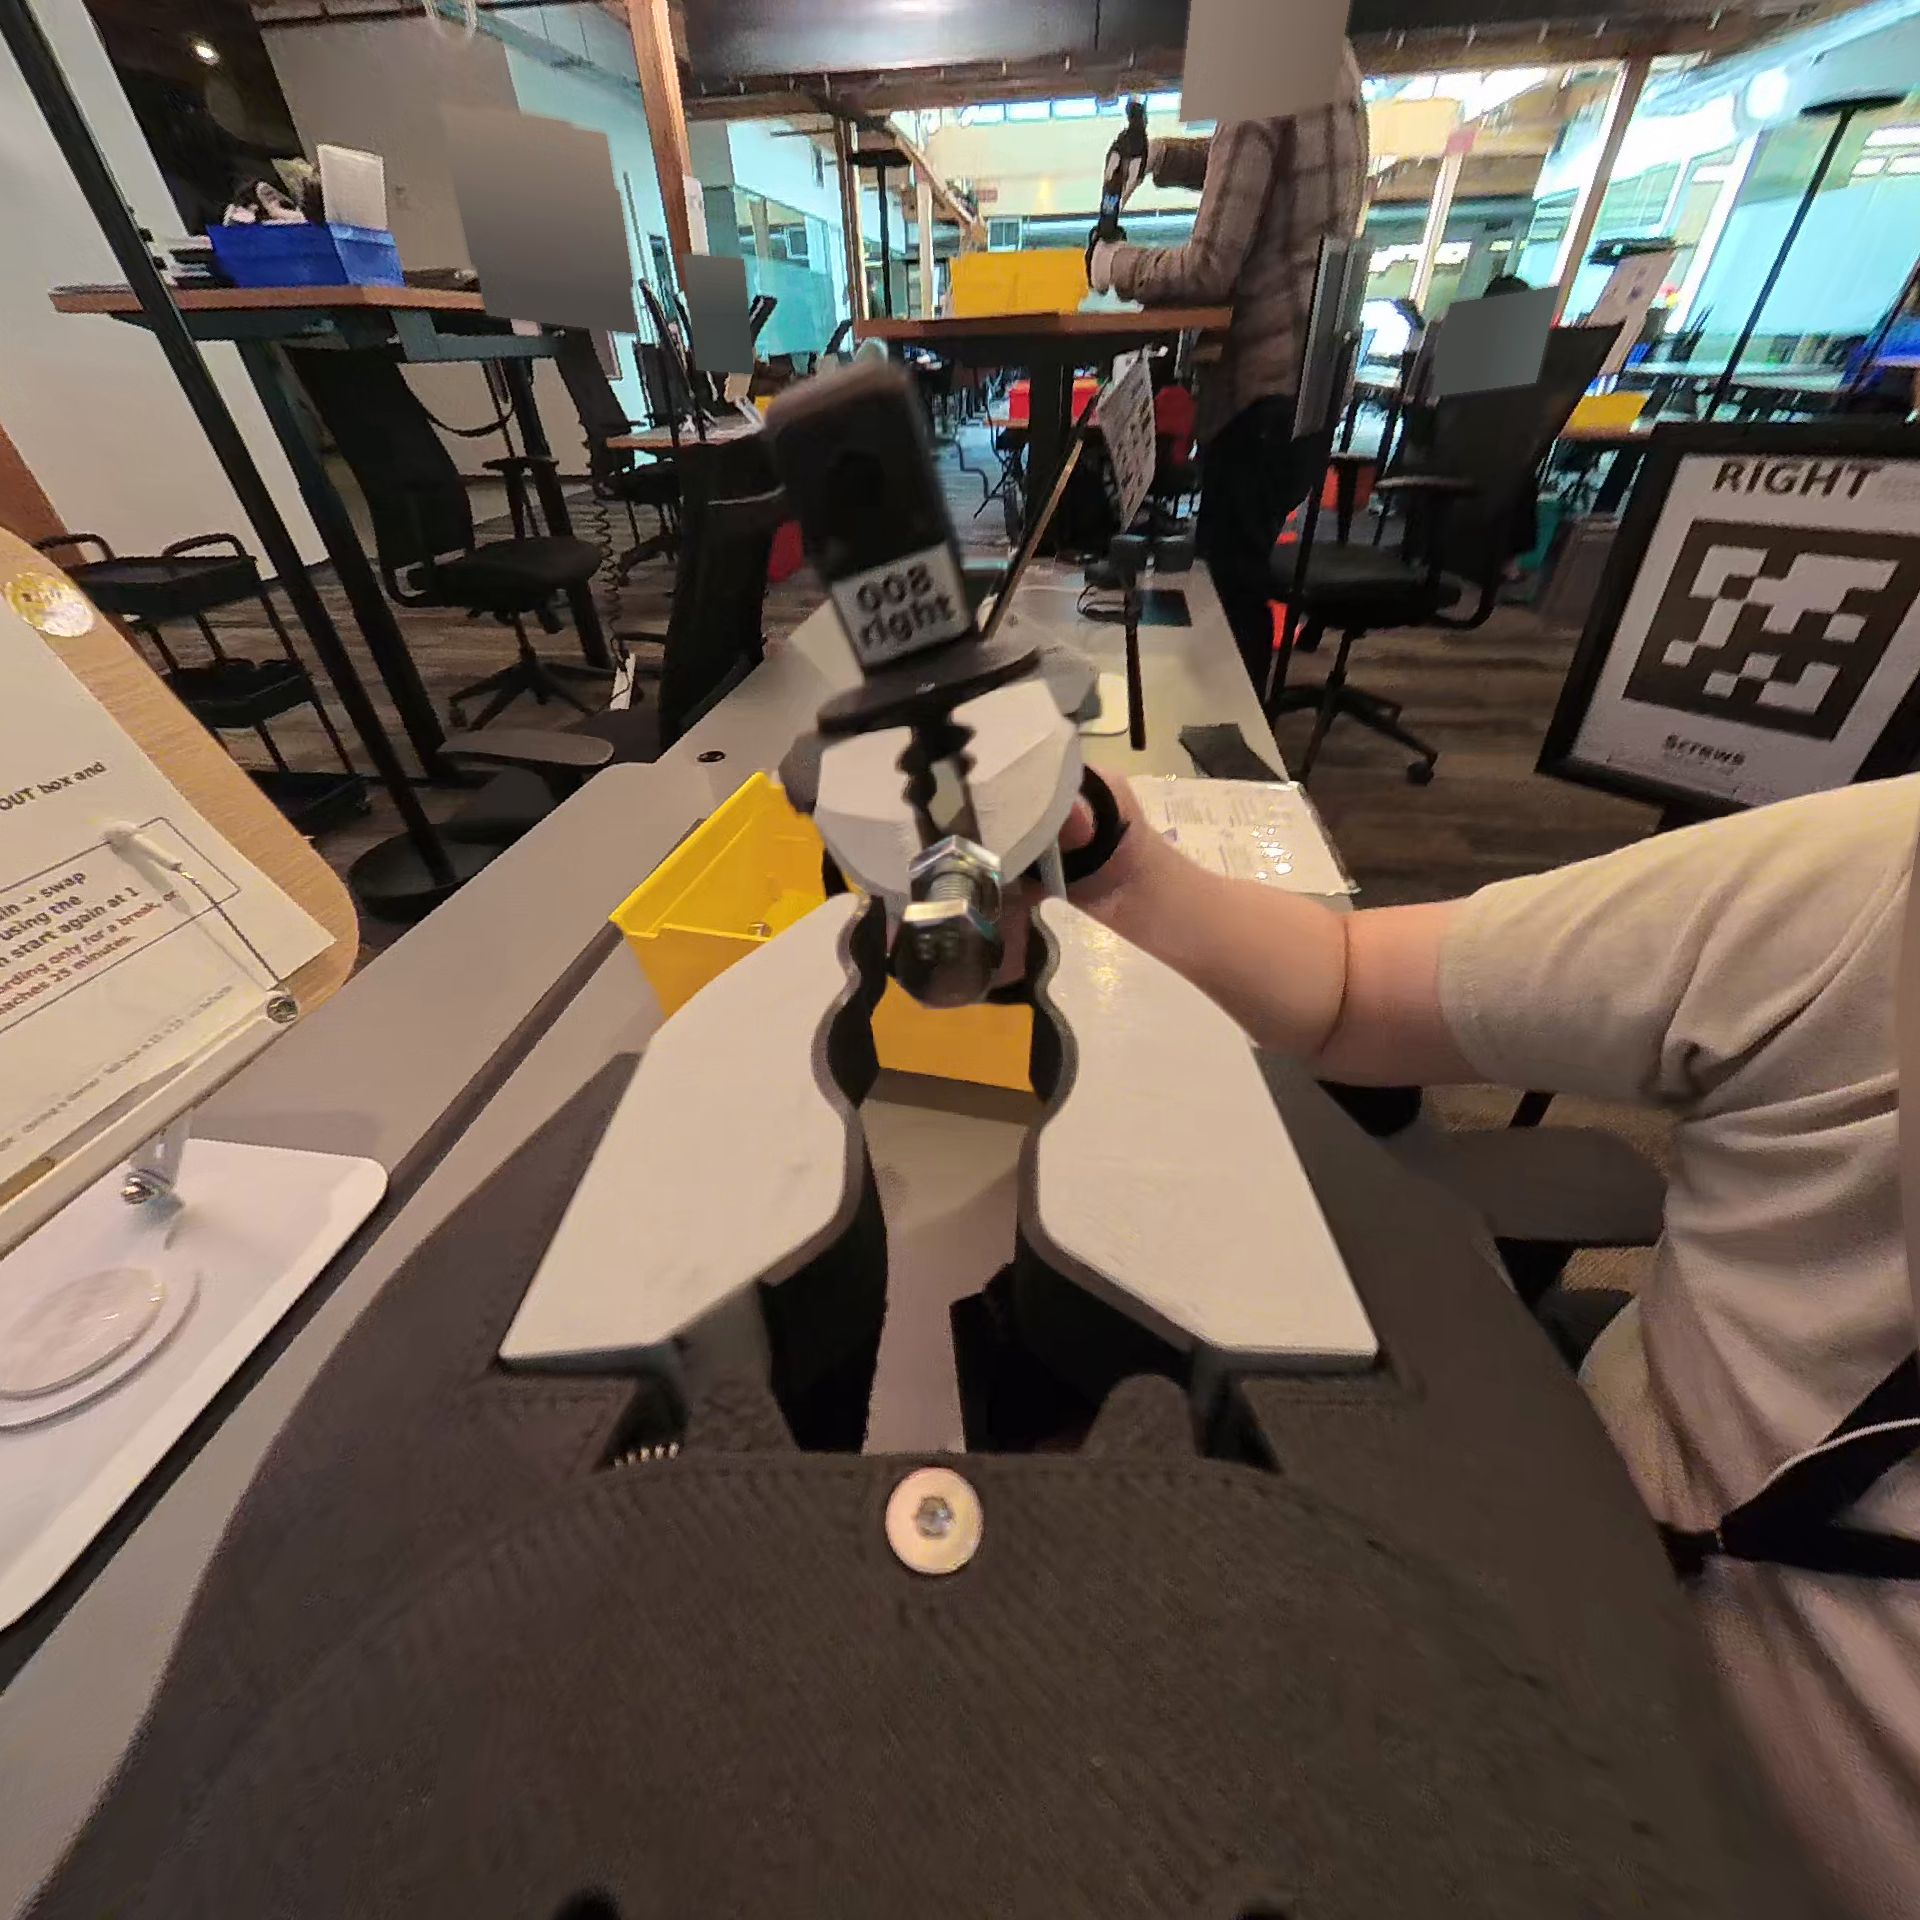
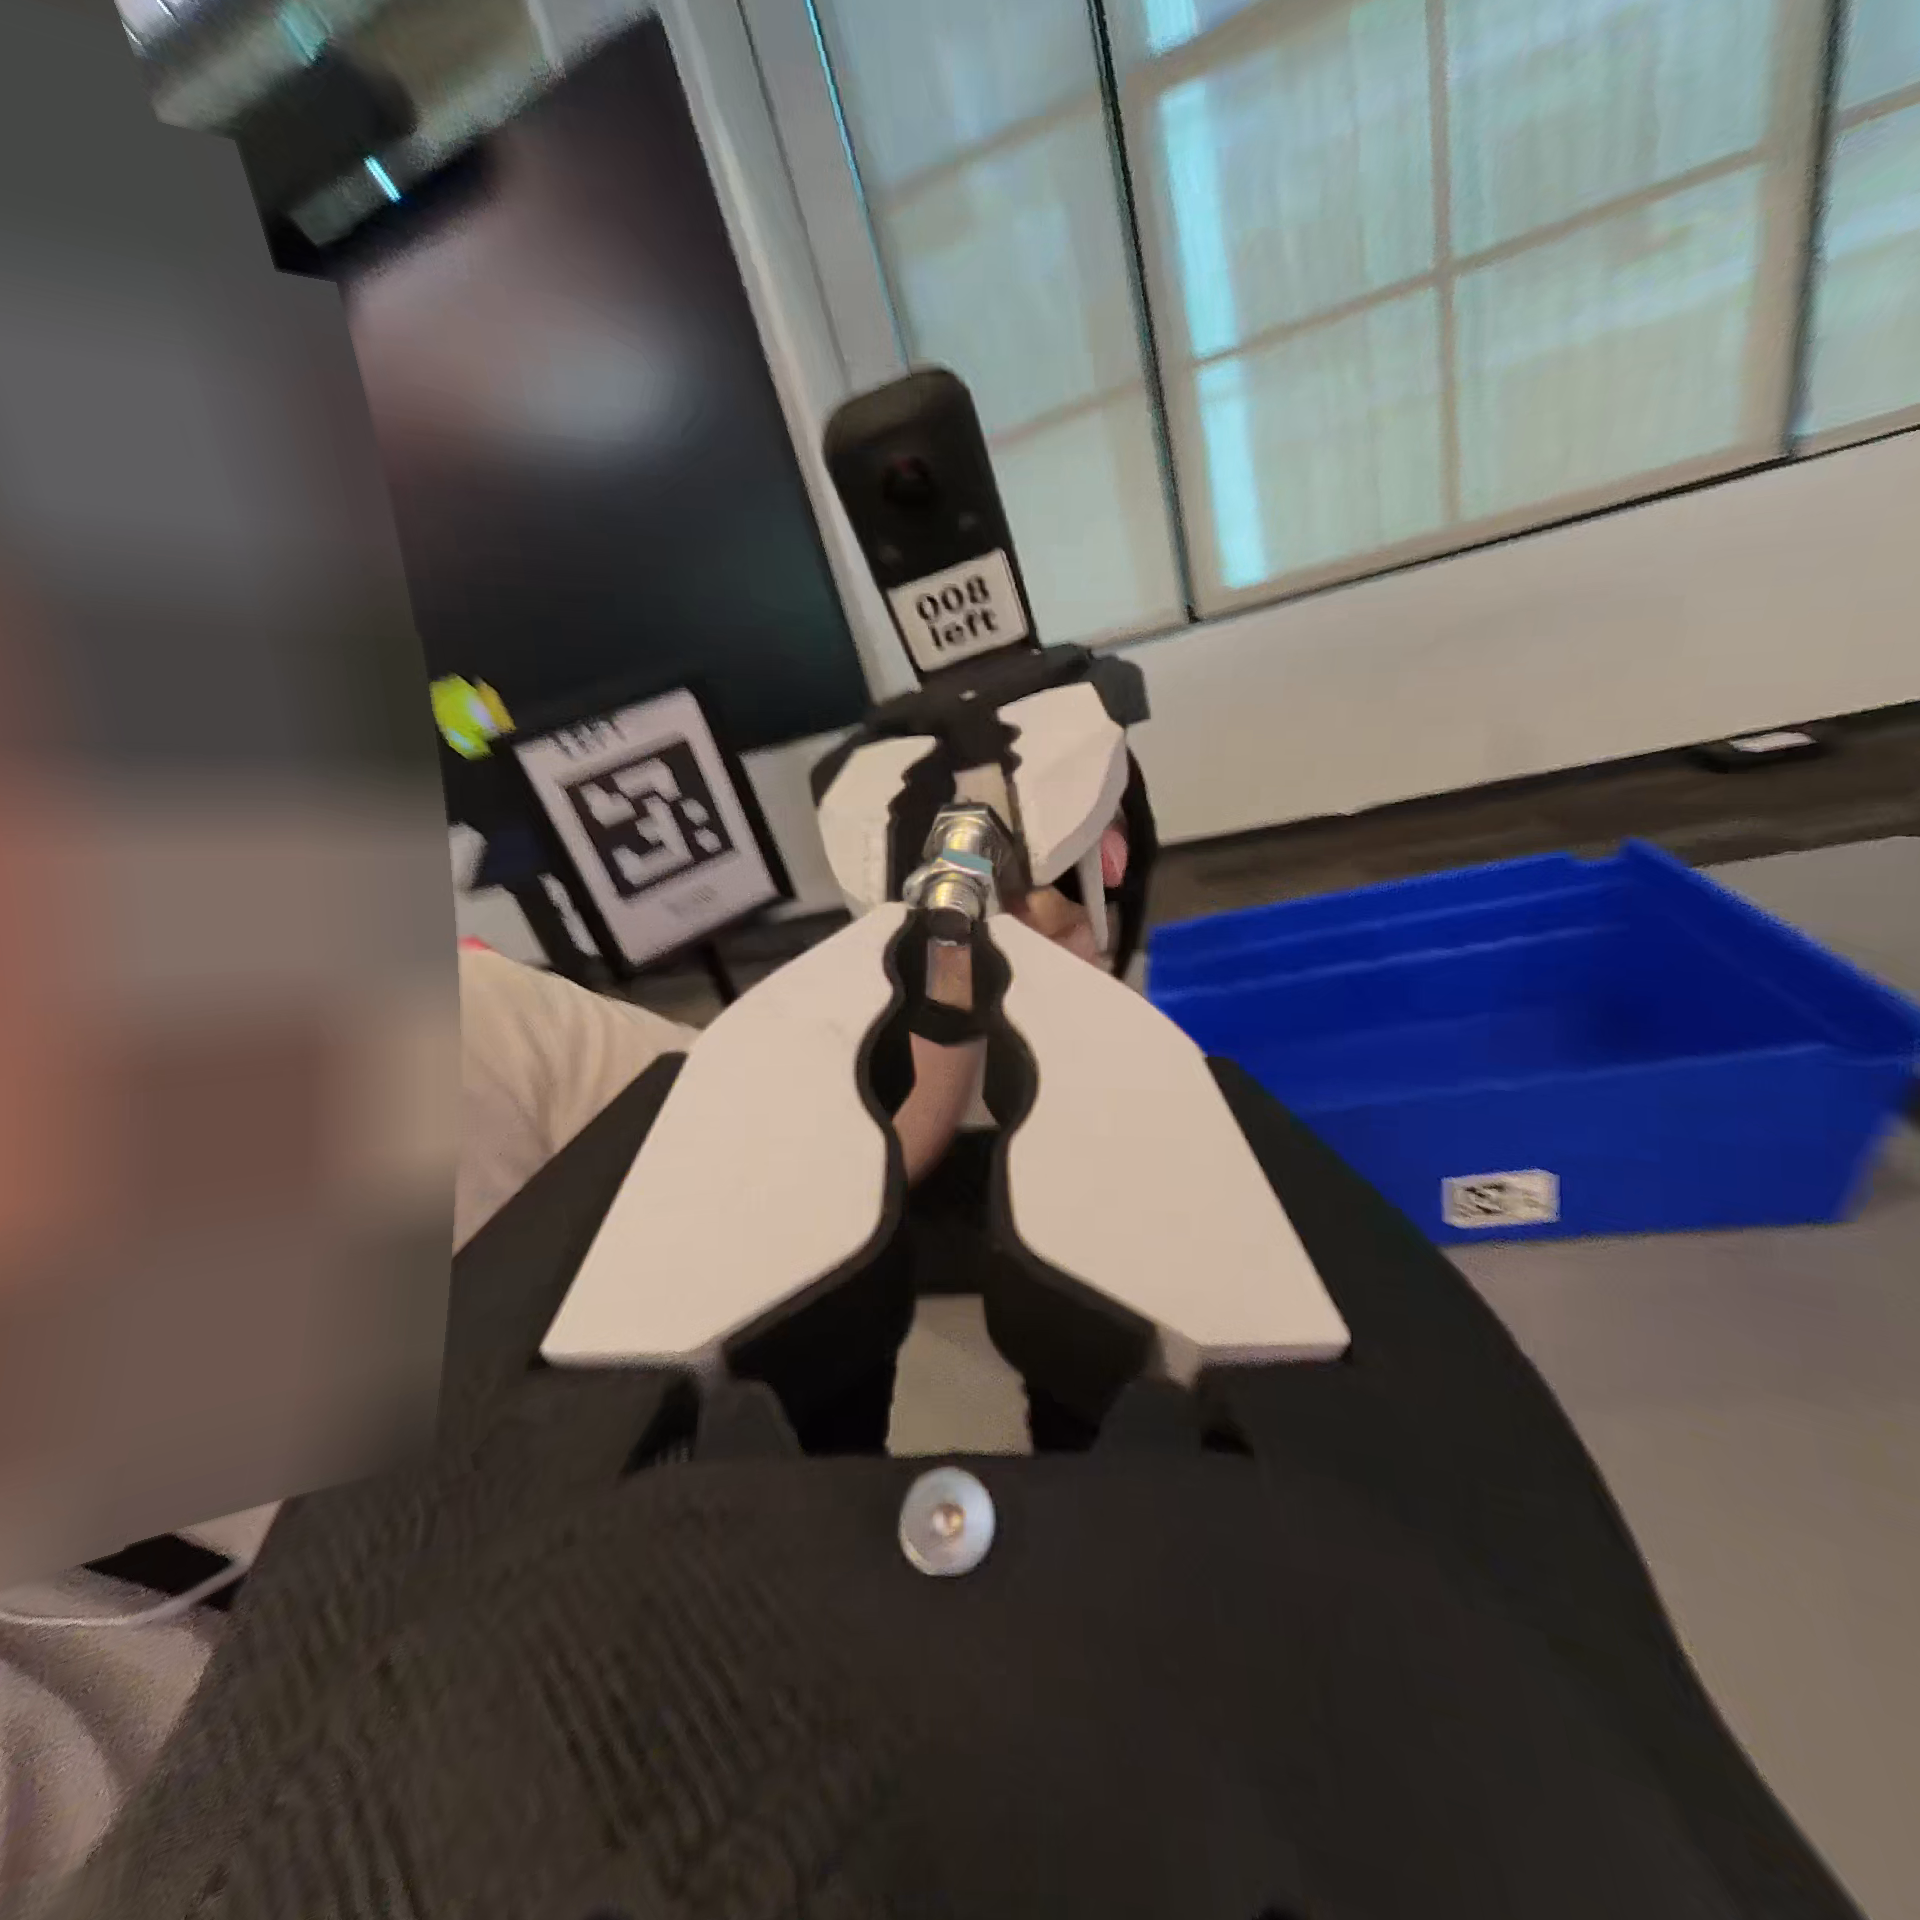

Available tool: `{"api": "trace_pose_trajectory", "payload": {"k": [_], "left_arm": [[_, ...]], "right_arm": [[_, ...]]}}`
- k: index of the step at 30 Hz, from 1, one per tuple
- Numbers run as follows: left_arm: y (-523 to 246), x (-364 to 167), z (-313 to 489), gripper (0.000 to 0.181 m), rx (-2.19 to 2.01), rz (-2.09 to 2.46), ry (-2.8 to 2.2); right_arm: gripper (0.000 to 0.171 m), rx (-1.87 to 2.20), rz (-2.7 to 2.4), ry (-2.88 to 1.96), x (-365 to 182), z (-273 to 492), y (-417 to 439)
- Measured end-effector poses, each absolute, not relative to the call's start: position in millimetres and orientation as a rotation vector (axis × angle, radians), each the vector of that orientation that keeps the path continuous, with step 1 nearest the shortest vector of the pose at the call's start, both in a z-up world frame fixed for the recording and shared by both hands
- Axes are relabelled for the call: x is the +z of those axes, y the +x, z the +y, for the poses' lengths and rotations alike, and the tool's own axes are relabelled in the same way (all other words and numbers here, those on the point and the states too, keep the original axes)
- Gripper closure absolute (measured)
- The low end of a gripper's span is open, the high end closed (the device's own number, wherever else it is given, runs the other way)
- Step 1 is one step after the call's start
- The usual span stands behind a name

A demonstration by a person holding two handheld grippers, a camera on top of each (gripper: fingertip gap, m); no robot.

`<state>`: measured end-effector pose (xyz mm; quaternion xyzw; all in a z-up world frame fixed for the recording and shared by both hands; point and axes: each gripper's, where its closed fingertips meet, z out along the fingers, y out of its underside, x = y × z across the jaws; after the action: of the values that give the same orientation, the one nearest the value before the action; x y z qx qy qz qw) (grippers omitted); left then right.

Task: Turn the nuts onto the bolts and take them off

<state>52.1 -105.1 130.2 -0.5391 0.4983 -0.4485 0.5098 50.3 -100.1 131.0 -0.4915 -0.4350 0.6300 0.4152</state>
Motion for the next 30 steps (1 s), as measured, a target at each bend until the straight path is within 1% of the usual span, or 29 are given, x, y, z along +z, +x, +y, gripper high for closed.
{"api": "trace_pose_trajectory", "payload": {"k": [6, 15, 18, 27, 28, 30], "left_arm": [[56, 114, -106, 0.155, -0.953, 1.313, -1.312], [55, 80, -86, 0.149, -0.373, 1.458, -1.298], [62, 77, -88, 0.148, -0.388, 1.463, -1.295], [68, 58, -78, 0.15, -0.314, 1.501, -1.326], [69, 56, -78, 0.151, -0.312, 1.505, -1.329], [73, 55, -80, 0.159, -0.328, 1.511, -1.316]], "right_arm": [[0.162, 1.232, -1.225, -1.315, 123, -104, 54], [0.162, 0.841, -1.274, -1.512, 105, -96, 65], [0.162, 0.709, -1.272, -1.572, 98, -91, 69], [0.162, 0.526, -1.348, -1.616, 85, -97, 70], [0.162, 0.522, -1.357, -1.62, 83, -98, 69], [0.162, 0.498, -1.358, -1.626, 82, -97, 70]]}}
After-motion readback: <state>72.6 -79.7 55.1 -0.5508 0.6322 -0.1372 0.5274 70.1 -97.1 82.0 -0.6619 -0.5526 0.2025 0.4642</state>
